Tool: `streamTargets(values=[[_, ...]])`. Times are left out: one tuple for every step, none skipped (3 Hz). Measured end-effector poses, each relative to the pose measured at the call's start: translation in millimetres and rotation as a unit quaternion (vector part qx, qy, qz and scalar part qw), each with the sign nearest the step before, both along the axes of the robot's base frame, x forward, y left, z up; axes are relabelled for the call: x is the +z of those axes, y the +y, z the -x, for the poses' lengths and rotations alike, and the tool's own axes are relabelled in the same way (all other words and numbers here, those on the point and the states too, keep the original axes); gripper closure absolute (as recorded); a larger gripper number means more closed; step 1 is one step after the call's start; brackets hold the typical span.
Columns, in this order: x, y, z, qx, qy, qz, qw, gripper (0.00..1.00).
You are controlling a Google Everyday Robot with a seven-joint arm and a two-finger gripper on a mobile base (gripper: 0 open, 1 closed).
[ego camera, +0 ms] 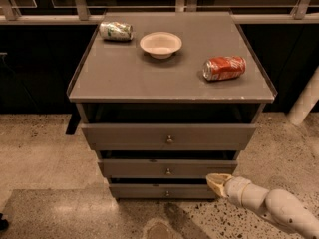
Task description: Open middle drawer
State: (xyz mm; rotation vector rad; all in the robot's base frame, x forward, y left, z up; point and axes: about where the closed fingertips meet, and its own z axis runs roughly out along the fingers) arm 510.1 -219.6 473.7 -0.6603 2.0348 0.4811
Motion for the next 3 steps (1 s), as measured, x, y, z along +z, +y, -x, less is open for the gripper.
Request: streamTargets(values=[[-0.6,-2.8,-2.7,-0.003,0.000,-0.002,1.0000,1.00],[-5.3,-0.5,-5.6,-0.017,-0.002,-0.002,0.9999,1.00],[-16.3,-2.8,-32.9,-0.034,-0.020,-0.003,0.9992,1.00]])
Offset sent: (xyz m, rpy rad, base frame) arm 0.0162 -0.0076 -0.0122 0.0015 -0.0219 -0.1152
